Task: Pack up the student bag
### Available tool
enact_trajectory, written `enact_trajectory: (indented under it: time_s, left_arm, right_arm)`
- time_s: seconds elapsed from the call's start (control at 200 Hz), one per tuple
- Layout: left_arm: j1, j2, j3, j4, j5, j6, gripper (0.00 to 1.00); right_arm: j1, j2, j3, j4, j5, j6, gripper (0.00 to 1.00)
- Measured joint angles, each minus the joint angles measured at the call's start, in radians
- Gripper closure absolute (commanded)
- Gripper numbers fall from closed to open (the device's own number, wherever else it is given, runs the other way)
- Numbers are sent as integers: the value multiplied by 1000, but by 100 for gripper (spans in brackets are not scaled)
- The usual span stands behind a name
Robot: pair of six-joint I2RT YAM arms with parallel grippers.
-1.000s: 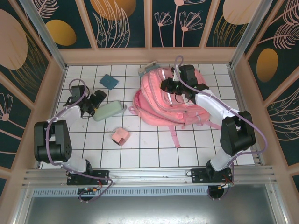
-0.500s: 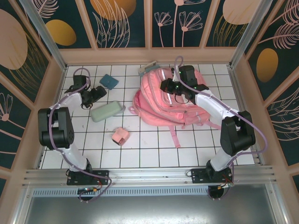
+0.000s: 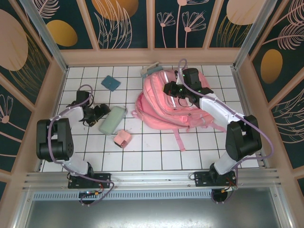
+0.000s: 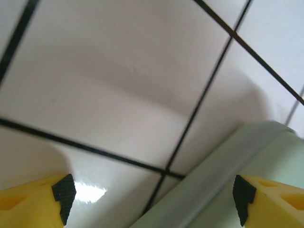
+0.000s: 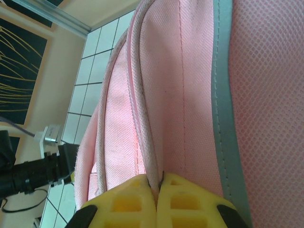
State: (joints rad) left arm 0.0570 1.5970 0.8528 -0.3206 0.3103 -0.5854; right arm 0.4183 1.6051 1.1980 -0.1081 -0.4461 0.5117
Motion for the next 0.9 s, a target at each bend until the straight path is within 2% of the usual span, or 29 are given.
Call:
enact_trajectory:
  time_s: [0.2, 0.23, 0.285, 0.4, 0.655, 0.901]
  left_arm:
    - [-64, -93, -11, 9, 22, -25, 8]
    - [-71, -97, -11, 9, 22, -22, 2]
    - [-84, -97, -9, 6, 14, -10, 2]
    - [-128, -97, 4, -24, -47, 32, 1]
    - [-283, -51, 64, -91, -208, 135, 1]
    - [-338, 18, 68, -132, -307, 188, 2]
  right_arm:
    - [0, 0, 0, 0, 0, 0, 100]
    - [0, 0, 0, 0, 0, 0, 100]
    - [1, 0, 0, 0, 0, 0, 100]
    - [1, 0, 0, 0, 0, 0, 100]
    - [3, 0, -1, 0, 0, 0, 100]
    - [5, -6, -6, 0, 2, 3, 100]
